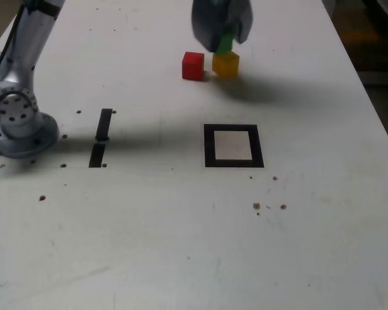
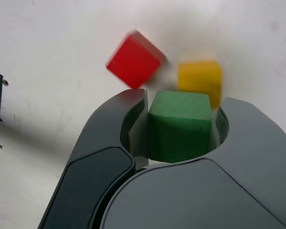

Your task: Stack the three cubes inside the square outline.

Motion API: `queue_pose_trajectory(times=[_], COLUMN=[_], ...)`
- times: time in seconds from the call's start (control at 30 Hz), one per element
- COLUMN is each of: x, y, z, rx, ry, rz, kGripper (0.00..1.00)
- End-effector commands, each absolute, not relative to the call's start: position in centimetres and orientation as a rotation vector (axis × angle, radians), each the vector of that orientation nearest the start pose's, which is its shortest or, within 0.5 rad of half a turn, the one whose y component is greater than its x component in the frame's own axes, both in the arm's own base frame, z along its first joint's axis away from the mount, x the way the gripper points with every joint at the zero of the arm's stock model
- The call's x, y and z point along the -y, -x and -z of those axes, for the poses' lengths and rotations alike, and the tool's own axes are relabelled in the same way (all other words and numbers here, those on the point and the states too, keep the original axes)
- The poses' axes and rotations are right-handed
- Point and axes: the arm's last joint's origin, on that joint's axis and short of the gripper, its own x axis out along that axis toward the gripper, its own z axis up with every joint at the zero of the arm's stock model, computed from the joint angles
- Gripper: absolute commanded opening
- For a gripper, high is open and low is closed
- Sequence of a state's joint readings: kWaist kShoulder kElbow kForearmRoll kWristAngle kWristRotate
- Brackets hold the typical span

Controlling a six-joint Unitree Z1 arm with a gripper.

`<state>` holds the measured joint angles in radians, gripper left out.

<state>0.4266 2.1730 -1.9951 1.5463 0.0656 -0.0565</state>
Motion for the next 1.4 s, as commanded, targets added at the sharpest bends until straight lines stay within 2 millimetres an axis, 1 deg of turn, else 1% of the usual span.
queue_pose_trajectory(times=[0.0, 0.07, 0.13, 0.2, 0.33, 0.47, 0.63, 0.8, 1.03, 1.17, 1.23, 1.27, 1.3, 1.37], x=[-15.7, -14.3, -12.9, -11.8, -10.5, -10.3, -9.9, -9.5, -9.7, -9.7, -9.7, -9.7, -9.7, -9.6], y=[-37.1, -37.8, -38.7, -39.6, -41.0, -41.8, -42.7, -43.2, -44.2, -44.6, -44.7, -44.7, -44.7, -44.6], z=[-30.7, -31.4, -31.3, -30.4, -27.8, -26.2, -25.4, -24.7, -22.4, -22.0, -22.1, -22.2, -22.3, -22.6], rx=[-1.672, -1.657, -1.658, -1.677, -1.743, -1.778, -1.781, -1.786, -1.829, -1.828, -1.823, -1.821, -1.820, -1.820], ry=[0.316, 0.282, 0.263, 0.259, 0.259, 0.221, 0.167, 0.152, 0.133, 0.130, 0.131, 0.132, 0.133, 0.139], rz=[-0.394, -0.364, -0.326, -0.286, -0.229, -0.222, -0.220, -0.209, -0.166, -0.146, -0.143, -0.142, -0.141, -0.136], kGripper=[0.19, 0.19, 0.19, 0.19, 0.19, 0.19, 0.18, 0.16, 0.16, 0.17, 0.24, 0.30, 0.38, 0.60])
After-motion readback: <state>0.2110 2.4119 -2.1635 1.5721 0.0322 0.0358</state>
